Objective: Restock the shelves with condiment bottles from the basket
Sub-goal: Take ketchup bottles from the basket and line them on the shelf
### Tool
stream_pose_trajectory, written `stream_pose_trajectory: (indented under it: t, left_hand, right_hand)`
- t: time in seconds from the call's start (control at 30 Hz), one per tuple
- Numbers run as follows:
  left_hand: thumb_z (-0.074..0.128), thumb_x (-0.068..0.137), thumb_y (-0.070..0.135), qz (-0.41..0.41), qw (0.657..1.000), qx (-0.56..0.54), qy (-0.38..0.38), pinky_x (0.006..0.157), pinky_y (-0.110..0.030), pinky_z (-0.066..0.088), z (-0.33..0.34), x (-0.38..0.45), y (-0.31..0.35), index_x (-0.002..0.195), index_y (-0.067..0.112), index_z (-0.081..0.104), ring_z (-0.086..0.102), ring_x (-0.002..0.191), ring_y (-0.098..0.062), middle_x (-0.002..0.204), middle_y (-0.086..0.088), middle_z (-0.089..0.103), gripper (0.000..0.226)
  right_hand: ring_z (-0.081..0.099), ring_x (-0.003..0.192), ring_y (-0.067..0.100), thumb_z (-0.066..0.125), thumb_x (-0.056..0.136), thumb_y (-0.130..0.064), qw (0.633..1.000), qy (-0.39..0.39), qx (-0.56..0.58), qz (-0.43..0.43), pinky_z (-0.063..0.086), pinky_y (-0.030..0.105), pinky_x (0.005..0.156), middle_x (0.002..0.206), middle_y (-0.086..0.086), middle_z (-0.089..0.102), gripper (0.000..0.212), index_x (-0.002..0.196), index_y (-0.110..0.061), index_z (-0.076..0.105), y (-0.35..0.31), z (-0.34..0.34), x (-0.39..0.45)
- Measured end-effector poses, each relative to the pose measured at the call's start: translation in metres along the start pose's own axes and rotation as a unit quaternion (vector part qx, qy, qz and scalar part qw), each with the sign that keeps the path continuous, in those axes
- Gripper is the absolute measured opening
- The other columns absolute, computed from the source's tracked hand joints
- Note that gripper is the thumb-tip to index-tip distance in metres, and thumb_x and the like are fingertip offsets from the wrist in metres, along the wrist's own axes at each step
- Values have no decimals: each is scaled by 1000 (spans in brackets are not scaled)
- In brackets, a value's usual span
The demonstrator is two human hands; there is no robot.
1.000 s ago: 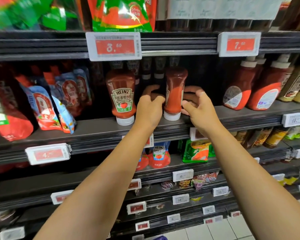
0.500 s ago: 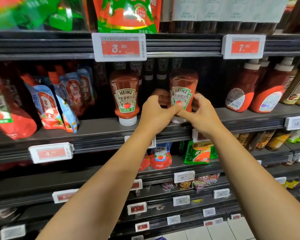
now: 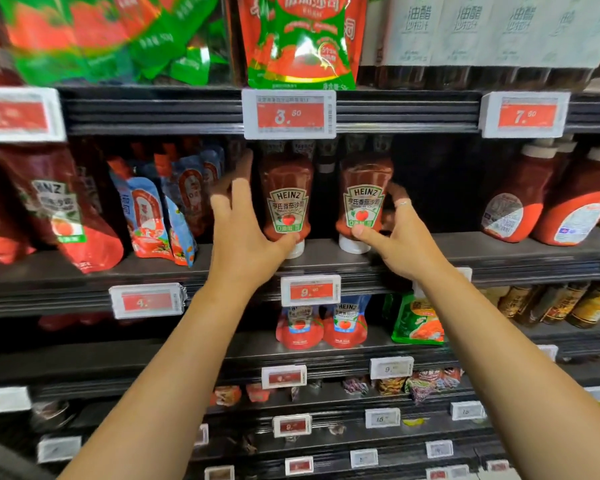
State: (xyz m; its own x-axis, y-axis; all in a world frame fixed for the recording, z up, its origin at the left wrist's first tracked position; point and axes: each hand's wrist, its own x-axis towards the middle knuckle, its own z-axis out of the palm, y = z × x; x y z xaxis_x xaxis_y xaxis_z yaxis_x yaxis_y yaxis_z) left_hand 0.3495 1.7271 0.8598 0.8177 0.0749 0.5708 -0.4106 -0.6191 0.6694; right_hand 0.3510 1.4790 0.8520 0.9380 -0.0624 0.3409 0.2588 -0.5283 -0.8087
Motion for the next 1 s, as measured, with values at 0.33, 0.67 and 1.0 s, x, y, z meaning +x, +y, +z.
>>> stream_pose_trajectory:
  t: [0.33,0.67,1.0]
  left_hand:
    - [94,68,28,35,997,49,-58,83,-21,45,12,21,-2,151,19,33,64,106,-20,119,-8,65,103]
    - [82,79,30,35,989,79,-120,79,-26,41,63,63,24,157,41,-1,64,95,-23,116,-3,61,114]
    - [85,78,25,67,990,43,-118,112,-41,42,157,128,22,161,23,1,52,133,-24,149,-6,50,118]
  right_hand:
    - [64,115,16,75,91,-31,999,-16,-29,-6,53,37,98,130,-1,65,73,149,-27,31,-16,24,2]
    - [58,123,36,72,91,-20,984,-1,-176,26,48,34,96,140,15,59,75,153,-15,30,12,-10,50]
    - [59,126,27,73,92,-33,991,9,-131,18,44,31,99,138,6,61,68,146,-14,36,56,-32,133]
